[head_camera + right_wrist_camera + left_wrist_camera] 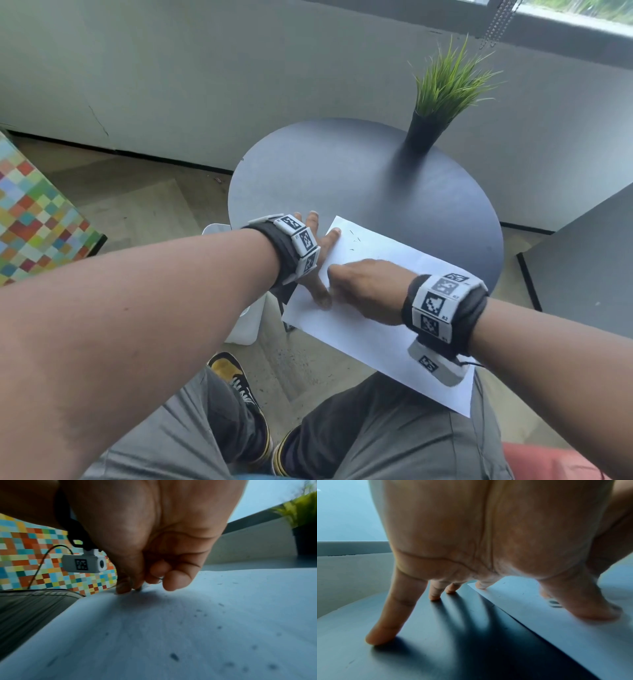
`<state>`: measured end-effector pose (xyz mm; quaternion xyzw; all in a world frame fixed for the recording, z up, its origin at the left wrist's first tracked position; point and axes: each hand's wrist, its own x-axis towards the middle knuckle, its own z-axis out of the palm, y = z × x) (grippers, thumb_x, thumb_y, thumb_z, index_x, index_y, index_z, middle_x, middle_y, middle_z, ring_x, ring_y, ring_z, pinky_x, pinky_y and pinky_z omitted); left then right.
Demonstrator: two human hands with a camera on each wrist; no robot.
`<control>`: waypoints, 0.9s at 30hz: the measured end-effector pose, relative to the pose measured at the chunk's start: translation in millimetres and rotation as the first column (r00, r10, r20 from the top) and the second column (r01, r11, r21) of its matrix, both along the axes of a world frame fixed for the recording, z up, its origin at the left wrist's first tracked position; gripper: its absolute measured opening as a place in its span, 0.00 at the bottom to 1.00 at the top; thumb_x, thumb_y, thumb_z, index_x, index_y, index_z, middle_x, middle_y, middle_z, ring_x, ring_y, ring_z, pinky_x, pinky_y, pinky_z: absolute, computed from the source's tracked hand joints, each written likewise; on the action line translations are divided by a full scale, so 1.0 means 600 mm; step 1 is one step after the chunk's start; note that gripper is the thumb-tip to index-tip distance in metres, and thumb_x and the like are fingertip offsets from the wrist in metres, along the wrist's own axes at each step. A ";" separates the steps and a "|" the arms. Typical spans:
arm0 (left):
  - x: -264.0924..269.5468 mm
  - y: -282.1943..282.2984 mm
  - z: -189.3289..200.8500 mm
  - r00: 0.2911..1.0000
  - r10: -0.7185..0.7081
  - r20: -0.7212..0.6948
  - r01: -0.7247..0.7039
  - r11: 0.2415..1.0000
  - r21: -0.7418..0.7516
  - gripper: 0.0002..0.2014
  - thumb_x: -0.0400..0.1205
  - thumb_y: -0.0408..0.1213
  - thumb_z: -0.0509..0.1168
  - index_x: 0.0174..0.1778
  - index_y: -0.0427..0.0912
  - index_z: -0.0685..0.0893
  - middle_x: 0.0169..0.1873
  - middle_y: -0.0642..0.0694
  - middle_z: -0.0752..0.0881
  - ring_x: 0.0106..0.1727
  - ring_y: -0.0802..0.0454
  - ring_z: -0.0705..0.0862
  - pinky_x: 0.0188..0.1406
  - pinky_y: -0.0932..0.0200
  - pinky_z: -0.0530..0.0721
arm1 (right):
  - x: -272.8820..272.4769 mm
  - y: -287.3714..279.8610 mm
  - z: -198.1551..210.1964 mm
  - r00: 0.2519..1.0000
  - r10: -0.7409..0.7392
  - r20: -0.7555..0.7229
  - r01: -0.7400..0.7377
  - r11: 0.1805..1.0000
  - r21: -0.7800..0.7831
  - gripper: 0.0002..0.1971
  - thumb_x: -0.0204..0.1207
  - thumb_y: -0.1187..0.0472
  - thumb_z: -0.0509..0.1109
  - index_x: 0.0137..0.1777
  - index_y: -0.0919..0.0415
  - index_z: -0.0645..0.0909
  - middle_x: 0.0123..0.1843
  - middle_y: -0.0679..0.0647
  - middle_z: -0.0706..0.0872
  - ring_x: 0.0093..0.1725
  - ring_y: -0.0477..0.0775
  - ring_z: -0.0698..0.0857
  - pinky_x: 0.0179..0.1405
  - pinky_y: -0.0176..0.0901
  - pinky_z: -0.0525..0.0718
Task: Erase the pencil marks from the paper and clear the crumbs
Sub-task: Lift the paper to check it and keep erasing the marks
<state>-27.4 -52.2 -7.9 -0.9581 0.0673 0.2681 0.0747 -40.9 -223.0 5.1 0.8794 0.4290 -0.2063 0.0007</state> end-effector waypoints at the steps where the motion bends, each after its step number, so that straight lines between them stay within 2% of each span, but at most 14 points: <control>1: -0.001 -0.001 0.002 1.000 -0.003 -0.001 0.003 1.000 0.004 0.75 0.49 0.82 0.70 0.84 0.60 0.32 0.86 0.37 0.37 0.85 0.27 0.45 0.79 0.26 0.57 | 0.009 -0.006 0.001 1.000 -0.011 -0.001 0.011 1.000 0.017 0.04 0.82 0.57 0.60 0.52 0.56 0.72 0.46 0.55 0.82 0.46 0.59 0.79 0.42 0.50 0.77; 4: 0.005 -0.004 0.010 1.000 0.002 -0.025 -0.002 1.000 0.005 0.73 0.51 0.80 0.72 0.85 0.60 0.37 0.85 0.36 0.44 0.82 0.24 0.53 0.77 0.26 0.63 | 0.046 -0.027 0.001 0.972 -0.235 0.030 0.231 0.968 0.096 0.11 0.83 0.48 0.59 0.53 0.56 0.73 0.48 0.57 0.84 0.48 0.62 0.80 0.42 0.49 0.77; 7: 0.015 -0.003 0.019 0.999 -0.002 -0.034 0.001 1.000 -0.015 0.73 0.49 0.77 0.75 0.85 0.60 0.41 0.79 0.37 0.56 0.74 0.26 0.68 0.70 0.32 0.74 | 0.056 -0.026 -0.012 0.945 -0.323 0.059 0.316 0.943 0.101 0.15 0.84 0.44 0.56 0.51 0.57 0.72 0.47 0.57 0.84 0.46 0.62 0.80 0.41 0.49 0.78; 9: 0.012 0.000 0.016 0.999 -0.003 -0.033 0.002 0.999 -0.036 0.73 0.49 0.77 0.75 0.84 0.63 0.38 0.82 0.38 0.51 0.77 0.26 0.65 0.73 0.32 0.72 | 0.053 -0.021 -0.014 0.940 -0.338 0.036 0.334 0.939 0.086 0.16 0.84 0.43 0.55 0.51 0.56 0.71 0.46 0.57 0.83 0.45 0.62 0.80 0.41 0.49 0.78; 12: -0.006 -0.004 0.004 1.000 0.010 -0.022 -0.011 0.999 -0.052 0.69 0.53 0.81 0.70 0.84 0.65 0.37 0.86 0.41 0.40 0.84 0.26 0.45 0.78 0.26 0.61 | 0.059 -0.019 -0.009 0.934 -0.356 0.021 0.355 0.934 0.047 0.15 0.84 0.43 0.55 0.50 0.54 0.71 0.46 0.55 0.82 0.46 0.61 0.80 0.42 0.49 0.79; 14: -0.013 -0.007 0.001 1.000 0.018 -0.012 -0.019 0.999 -0.049 0.68 0.56 0.81 0.69 0.85 0.63 0.36 0.86 0.41 0.37 0.84 0.27 0.40 0.77 0.24 0.59 | 0.062 -0.012 -0.004 0.921 -0.386 0.040 0.385 0.922 0.040 0.15 0.84 0.44 0.56 0.53 0.55 0.72 0.48 0.56 0.81 0.48 0.62 0.80 0.44 0.49 0.80; 16: -0.009 -0.006 0.003 1.000 0.006 -0.005 -0.007 0.999 -0.043 0.68 0.56 0.80 0.70 0.85 0.62 0.37 0.86 0.40 0.39 0.84 0.26 0.44 0.77 0.25 0.62 | 0.056 -0.002 -0.002 0.913 -0.402 0.066 0.398 0.915 0.068 0.15 0.85 0.47 0.55 0.57 0.58 0.72 0.52 0.58 0.81 0.51 0.64 0.80 0.46 0.49 0.79; 17: -0.006 -0.004 0.006 1.000 -0.008 -0.001 0.008 0.999 -0.036 0.69 0.56 0.80 0.70 0.85 0.63 0.37 0.86 0.40 0.41 0.83 0.27 0.47 0.76 0.26 0.64 | 0.047 0.004 -0.002 0.929 -0.363 0.070 0.356 0.930 0.087 0.13 0.85 0.50 0.55 0.58 0.59 0.72 0.53 0.59 0.82 0.52 0.64 0.81 0.46 0.50 0.78; 19: -0.001 0.000 0.012 0.999 -0.034 -0.007 0.034 0.999 -0.009 0.69 0.55 0.80 0.71 0.85 0.63 0.38 0.86 0.41 0.43 0.82 0.28 0.52 0.75 0.29 0.68 | 0.025 0.013 -0.005 0.984 -0.177 0.018 0.174 0.980 0.095 0.08 0.83 0.56 0.58 0.57 0.57 0.72 0.53 0.57 0.83 0.52 0.63 0.81 0.47 0.51 0.79; 21: 0.000 0.002 0.017 0.999 -0.048 -0.019 0.048 0.999 0.013 0.69 0.54 0.80 0.71 0.85 0.64 0.37 0.86 0.41 0.43 0.82 0.29 0.53 0.75 0.30 0.68 | 0.014 0.012 -0.003 0.998 -0.041 -0.053 0.044 0.997 0.057 0.04 0.81 0.59 0.61 0.53 0.55 0.74 0.51 0.54 0.84 0.50 0.60 0.81 0.47 0.52 0.81; 22: 0.001 0.001 0.018 0.998 -0.052 -0.018 0.052 0.999 0.014 0.69 0.55 0.79 0.72 0.85 0.64 0.37 0.86 0.41 0.43 0.82 0.30 0.54 0.74 0.30 0.69 | 0.024 0.008 -0.001 0.998 -0.046 -0.036 0.048 0.998 0.039 0.04 0.82 0.57 0.62 0.53 0.55 0.74 0.50 0.54 0.84 0.50 0.59 0.80 0.46 0.51 0.80; 25: 0.006 0.000 0.018 0.998 -0.061 -0.002 0.061 0.998 0.021 0.68 0.55 0.80 0.71 0.85 0.64 0.38 0.84 0.41 0.46 0.78 0.30 0.58 0.72 0.30 0.71 | 0.065 -0.009 0.007 0.946 -0.308 0.101 0.308 0.951 0.019 0.14 0.84 0.47 0.57 0.55 0.59 0.72 0.47 0.57 0.81 0.46 0.62 0.79 0.41 0.48 0.77; 26: 0.007 0.001 0.019 0.998 -0.058 -0.005 0.059 0.998 0.029 0.68 0.54 0.80 0.70 0.84 0.65 0.37 0.84 0.42 0.46 0.78 0.30 0.58 0.72 0.30 0.71 | 0.065 -0.009 0.007 0.936 -0.330 0.124 0.329 0.944 0.033 0.13 0.84 0.48 0.56 0.54 0.59 0.71 0.45 0.56 0.79 0.45 0.62 0.78 0.40 0.48 0.76; 27: 0.007 0.002 0.020 0.998 -0.055 -0.012 0.056 0.998 0.036 0.69 0.54 0.81 0.70 0.84 0.65 0.37 0.85 0.42 0.44 0.79 0.29 0.57 0.73 0.29 0.70 | 0.054 -0.003 0.005 0.949 -0.288 0.127 0.285 0.958 0.037 0.09 0.84 0.52 0.56 0.53 0.59 0.69 0.43 0.54 0.77 0.43 0.61 0.76 0.40 0.48 0.75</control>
